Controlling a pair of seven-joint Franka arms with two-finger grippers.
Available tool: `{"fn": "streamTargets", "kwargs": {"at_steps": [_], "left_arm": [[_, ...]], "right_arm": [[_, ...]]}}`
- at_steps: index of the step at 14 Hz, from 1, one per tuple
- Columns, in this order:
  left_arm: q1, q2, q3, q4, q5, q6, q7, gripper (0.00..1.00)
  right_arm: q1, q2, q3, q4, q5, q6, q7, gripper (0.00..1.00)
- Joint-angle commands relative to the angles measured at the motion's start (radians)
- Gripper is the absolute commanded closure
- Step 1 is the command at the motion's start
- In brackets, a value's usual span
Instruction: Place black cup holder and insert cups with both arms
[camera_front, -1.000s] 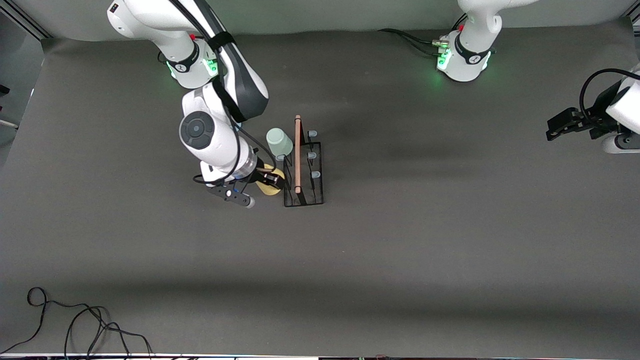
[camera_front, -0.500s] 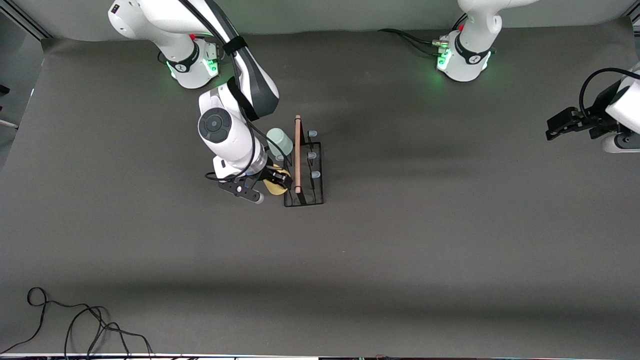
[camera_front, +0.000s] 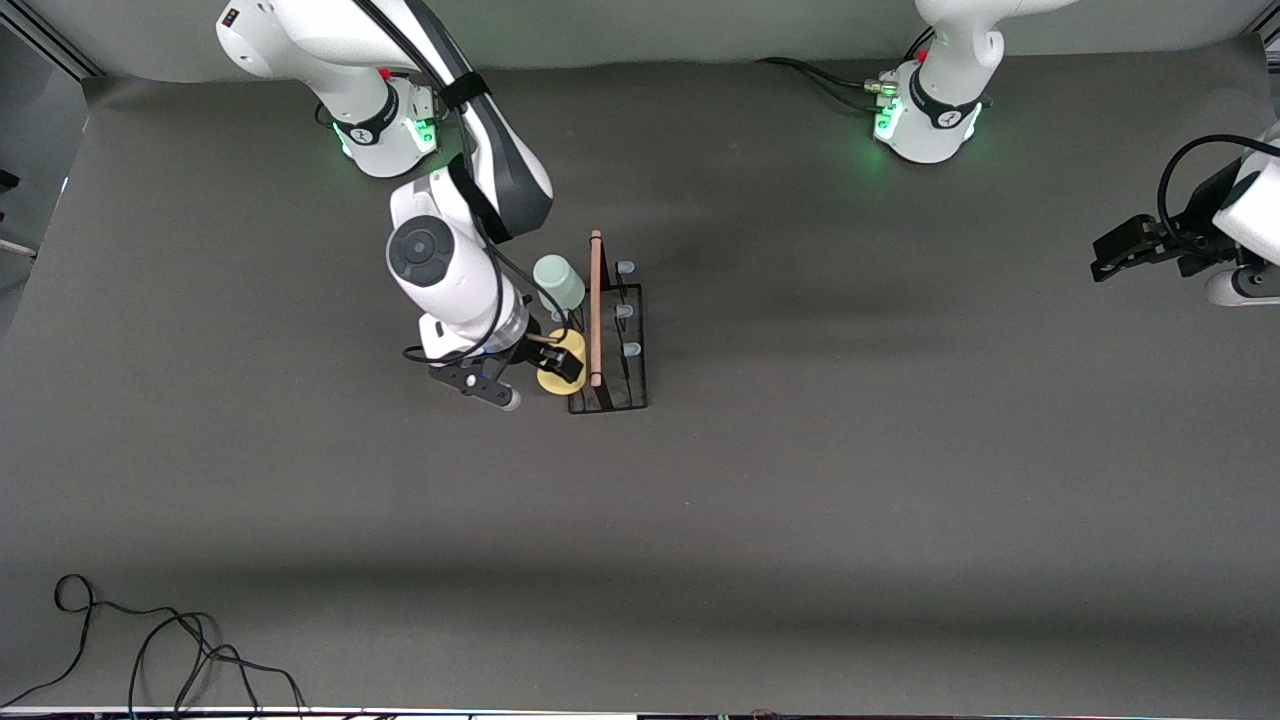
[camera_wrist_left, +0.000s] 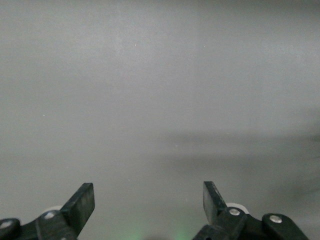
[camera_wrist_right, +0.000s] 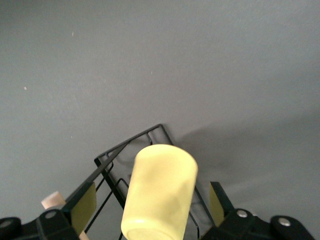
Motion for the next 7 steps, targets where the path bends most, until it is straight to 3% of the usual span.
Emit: {"fn": "streamTargets", "kwargs": {"at_steps": [1,7], "left_arm": [[-0.009,-0.004,0.002,0.015,-0.005,-0.027,-0.018,0.03],[-0.011,-0.004,0.002,0.015,0.01,-0.028,-0.018,0.03]], "right_arm": [[0.0,-0.063,-0.095,0.066,-0.018,-0.189,-0.102,0.0],[0.0,-0.172,-0.368,0.275,-0.021,-0.687,-0.4,0.0]]}}
